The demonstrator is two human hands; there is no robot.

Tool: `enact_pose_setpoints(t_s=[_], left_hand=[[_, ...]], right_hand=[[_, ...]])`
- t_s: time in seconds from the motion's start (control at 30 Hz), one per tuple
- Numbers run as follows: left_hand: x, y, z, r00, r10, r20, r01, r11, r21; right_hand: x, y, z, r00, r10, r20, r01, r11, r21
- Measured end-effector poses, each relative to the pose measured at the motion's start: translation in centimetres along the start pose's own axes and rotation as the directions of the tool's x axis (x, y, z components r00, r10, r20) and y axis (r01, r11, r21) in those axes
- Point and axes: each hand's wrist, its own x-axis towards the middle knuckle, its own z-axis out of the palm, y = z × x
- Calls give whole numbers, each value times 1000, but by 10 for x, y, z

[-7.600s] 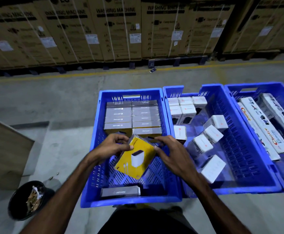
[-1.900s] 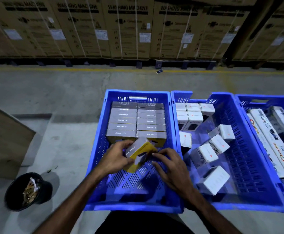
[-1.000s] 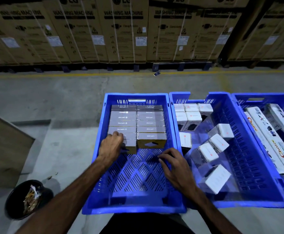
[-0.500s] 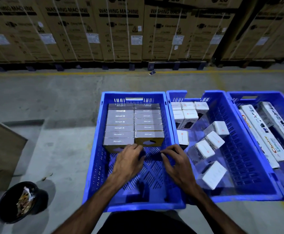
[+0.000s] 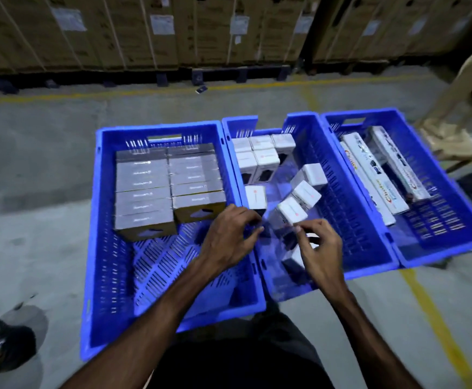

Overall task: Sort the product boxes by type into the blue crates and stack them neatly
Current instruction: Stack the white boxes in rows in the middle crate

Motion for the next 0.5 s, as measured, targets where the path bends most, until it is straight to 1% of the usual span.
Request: enact_pose_setpoints(t_s=[0.1,0.27,0.33,0.4,0.43,0.5], left_hand=[[29,3,14,999,-37,-31,40,994,102],[75,-1,41,970,-198,-144,231,936,265],[88,-4,48,956,-234,-176,281,900,332],[97,-4,53,945,-255,-203,318,859,401],[99,-3,55,940,-264,-217,335,840,428],[100,-3,56,935,-263,-236,347,808,475]], right_hand=[[27,25,-17,996,12,85,-14,1000,23],[97,66,-40,953,-91,289,104,994,-31],[128,81,-45,925,-130,358,162,985,-61],[159,97,-47,878,-176,445,252,960,-119],[175,105,-47,854,-179,488,285,946,-152],[203,111,-46,826,-125,550,298,924,-238]])
